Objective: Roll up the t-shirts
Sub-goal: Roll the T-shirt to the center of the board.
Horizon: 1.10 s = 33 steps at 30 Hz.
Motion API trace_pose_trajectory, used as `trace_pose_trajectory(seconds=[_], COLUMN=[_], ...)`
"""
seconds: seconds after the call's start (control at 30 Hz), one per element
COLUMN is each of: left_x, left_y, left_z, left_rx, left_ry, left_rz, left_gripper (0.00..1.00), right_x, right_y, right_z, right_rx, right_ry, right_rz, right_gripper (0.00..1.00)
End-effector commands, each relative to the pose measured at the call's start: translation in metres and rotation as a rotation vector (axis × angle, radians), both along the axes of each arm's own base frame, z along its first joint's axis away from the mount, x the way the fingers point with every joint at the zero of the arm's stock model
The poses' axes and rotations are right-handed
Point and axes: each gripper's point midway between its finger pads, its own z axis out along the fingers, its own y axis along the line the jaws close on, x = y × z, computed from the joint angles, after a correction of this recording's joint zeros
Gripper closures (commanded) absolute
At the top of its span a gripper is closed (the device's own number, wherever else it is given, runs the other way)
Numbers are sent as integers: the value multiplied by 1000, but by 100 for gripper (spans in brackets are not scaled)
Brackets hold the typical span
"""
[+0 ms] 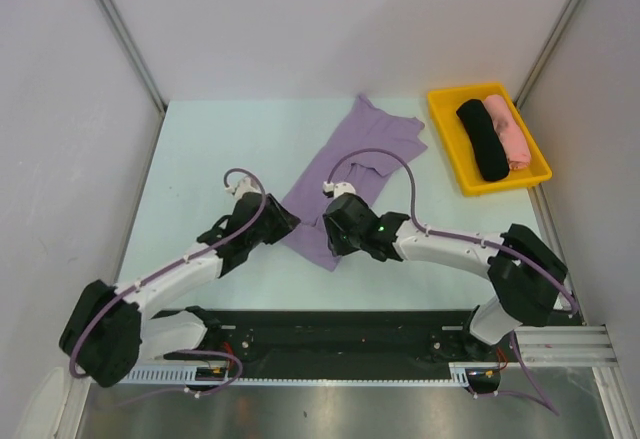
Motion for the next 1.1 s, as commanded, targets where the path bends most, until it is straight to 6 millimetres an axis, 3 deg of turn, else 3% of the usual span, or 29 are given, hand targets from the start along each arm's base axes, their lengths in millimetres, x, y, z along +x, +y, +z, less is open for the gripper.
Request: trace_pose_trajectory(seconds=[0.0,0.1,0.27,0.37,0.5,0.67,0.87,1.0,1.07], left_x=[-13,-20,-22,-18,-9,-5,-1,3,5], left_y=[35,54,67,69,70,70,76,80,81], left_z=[-7,-17,-31,-38,-45,-54,-59,-59,-61], left_rx=[23,-9,-64,-63,-69,-70,-44,-26,-10], left_ry=[14,28,25,28,13,18,22,13,23], left_rz=[96,152,184,189,205,215,254,269,275], left_gripper=[56,52,46,42,39,38,39,42,42], right_x=[12,17,35,30,23,21,24,31,33], right_y=[31,43,34,32,32,26,34,47,51], right_z=[13,1,-27,-52,-69,-53,-11,-3,-10], right_rx=[1,-25,-102,-140,-168,-182,-103,-79,-89], right_ry=[-81,-79,-69,-22,18,-9,-82,-104,-101], right_rz=[58,78,46,65,90,89,84,86,90], right_gripper=[66,67,68,69,68,65,62,64,64])
